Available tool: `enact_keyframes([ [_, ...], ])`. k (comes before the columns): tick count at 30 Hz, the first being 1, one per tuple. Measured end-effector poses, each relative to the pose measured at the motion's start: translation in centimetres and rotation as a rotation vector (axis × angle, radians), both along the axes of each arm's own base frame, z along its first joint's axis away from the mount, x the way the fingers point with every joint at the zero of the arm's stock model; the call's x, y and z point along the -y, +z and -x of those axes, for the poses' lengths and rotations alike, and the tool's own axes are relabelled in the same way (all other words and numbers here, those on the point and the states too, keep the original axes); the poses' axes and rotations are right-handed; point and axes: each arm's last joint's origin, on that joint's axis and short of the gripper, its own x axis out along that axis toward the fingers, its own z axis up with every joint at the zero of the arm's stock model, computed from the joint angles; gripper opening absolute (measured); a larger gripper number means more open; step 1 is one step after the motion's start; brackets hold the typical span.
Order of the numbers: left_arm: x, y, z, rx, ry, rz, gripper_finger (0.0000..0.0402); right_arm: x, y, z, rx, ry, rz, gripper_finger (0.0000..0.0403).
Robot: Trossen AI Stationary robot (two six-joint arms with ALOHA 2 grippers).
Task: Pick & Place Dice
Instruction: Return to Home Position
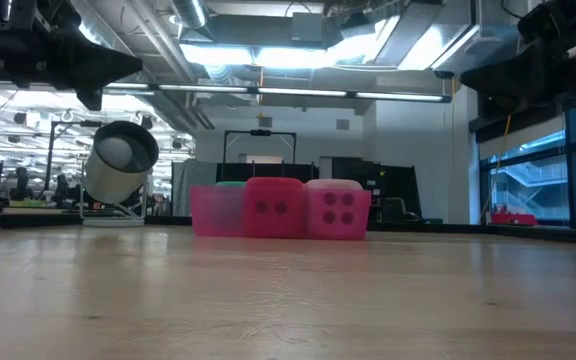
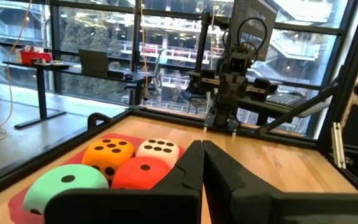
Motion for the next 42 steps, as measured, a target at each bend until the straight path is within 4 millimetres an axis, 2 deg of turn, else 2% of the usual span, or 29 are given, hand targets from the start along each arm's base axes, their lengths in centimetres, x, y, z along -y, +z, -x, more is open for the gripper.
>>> enact_keyframes([
  [15,0.0,0.1,0.1,0.000,0.008,-0.039,0.0002,0.4,0.2,2.1,0.032,-0.042,0.029,0.0000],
  [23,-0.2,-0.2,0.2,-0.032,0.072,-0.044,0.0001,0.5,0.1,3.0,0.045,-0.045,0.028,0.0000],
  [30,-0.2,-0.2,1.0,-0.010,0.064,-0.032,0.0001,0.6,-0.3,3.0,0.010,-0.066,0.036,0.0000],
  [42,0.0,-0.6,1.0,-0.046,-0.012,-0.024,0.0003,0.6,-0.3,3.0,0.009,-0.076,0.042,0.0000],
])
